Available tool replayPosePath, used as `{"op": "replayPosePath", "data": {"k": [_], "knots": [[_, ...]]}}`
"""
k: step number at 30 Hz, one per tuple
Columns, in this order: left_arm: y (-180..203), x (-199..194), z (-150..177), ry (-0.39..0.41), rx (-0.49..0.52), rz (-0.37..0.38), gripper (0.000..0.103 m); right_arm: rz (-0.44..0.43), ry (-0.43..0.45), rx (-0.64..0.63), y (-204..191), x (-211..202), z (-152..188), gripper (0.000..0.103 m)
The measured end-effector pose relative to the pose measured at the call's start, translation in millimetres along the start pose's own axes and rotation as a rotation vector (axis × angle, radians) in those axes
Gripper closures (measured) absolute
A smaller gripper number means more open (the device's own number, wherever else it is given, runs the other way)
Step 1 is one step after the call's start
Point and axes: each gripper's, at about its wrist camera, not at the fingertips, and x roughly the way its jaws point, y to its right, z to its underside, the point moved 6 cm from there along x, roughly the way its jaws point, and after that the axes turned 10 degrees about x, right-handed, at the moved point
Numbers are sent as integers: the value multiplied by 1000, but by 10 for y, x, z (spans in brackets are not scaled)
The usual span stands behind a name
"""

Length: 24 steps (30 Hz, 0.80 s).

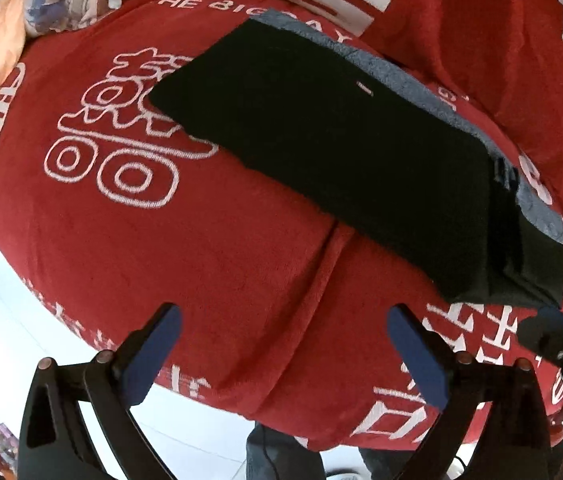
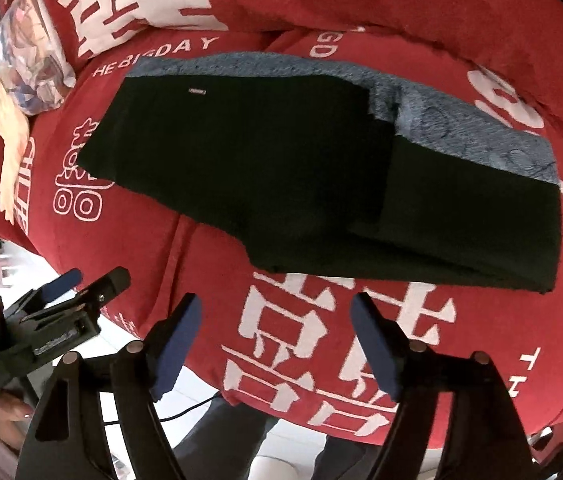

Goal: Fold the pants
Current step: 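Open both grippers and withdraw them from the folded black pants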

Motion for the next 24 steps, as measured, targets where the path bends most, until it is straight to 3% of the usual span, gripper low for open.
{"op": "replayPosePath", "data": {"k": [4,9,14,24], "knots": [[-8,44,-56,-6,6,0,0,-6,-7,-3,-47,58,7,23],[3,81,-114,-23,2,-8,0,-9,-4,4,-44,106,-28,14],[-6,178,-149,-49,2,-34,0,33,-21,-3,4,175,-67,14],[3,287,-210,-78,-18,-27,0,6,-66,27,93,310,-45,14]]}}
